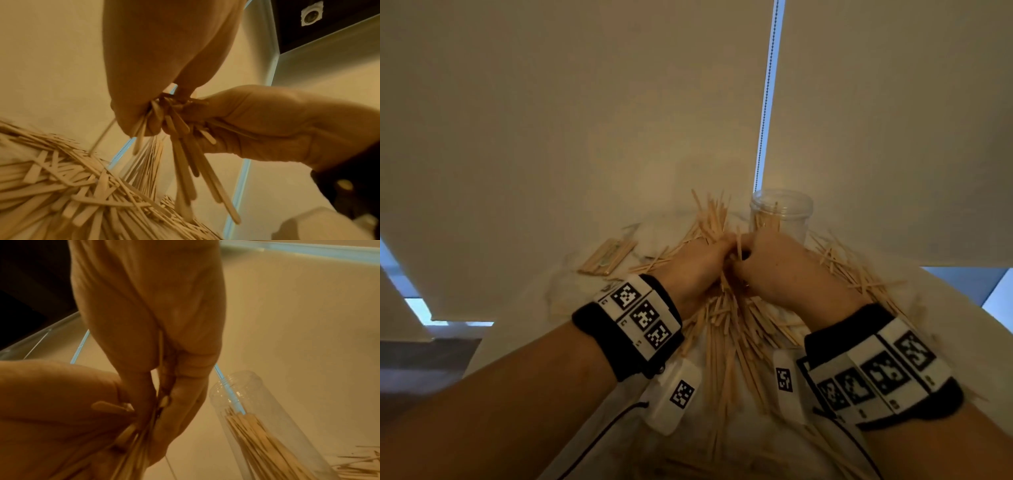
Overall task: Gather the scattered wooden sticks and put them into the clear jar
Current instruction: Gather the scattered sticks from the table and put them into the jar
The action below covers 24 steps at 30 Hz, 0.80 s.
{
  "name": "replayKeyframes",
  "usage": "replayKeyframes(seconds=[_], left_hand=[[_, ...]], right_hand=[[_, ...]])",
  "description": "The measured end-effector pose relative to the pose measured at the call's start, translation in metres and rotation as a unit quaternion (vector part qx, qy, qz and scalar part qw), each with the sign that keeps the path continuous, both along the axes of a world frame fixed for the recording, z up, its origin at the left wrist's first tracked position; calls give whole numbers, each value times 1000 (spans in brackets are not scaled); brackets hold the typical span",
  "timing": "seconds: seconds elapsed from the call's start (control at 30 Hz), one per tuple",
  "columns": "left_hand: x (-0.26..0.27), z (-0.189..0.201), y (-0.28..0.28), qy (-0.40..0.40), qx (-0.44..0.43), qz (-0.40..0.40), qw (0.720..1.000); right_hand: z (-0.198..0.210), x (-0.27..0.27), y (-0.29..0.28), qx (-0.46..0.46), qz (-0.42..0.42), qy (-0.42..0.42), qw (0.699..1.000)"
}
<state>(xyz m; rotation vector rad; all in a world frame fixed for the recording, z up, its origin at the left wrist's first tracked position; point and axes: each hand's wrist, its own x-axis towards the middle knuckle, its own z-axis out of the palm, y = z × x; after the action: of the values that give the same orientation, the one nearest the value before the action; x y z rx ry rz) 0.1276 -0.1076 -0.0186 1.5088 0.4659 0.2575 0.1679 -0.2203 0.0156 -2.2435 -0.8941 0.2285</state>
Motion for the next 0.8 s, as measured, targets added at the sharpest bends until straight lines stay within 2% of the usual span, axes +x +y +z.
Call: replayKeyframes(seconds=[0.23,0.43,0.57,0.73,0.8], left_hand=[[28,-1,25,-45,-3,50,998],[47,8,38,-152,-32,86,984],[56,3,37,-187,-38,101,976],[53,3,23,-186,-67,31,980],[46,8,11,-181,-43,0,983]], right_hand=[[-6,24,5,7,-20,-22,1000],[-7,42,-2,13,-24,35,999],[-2,43,-7,14,-10,24,1000],[2,42,-8,82,-59,-63,993],[2,42,-4,134,-74,-57,987]])
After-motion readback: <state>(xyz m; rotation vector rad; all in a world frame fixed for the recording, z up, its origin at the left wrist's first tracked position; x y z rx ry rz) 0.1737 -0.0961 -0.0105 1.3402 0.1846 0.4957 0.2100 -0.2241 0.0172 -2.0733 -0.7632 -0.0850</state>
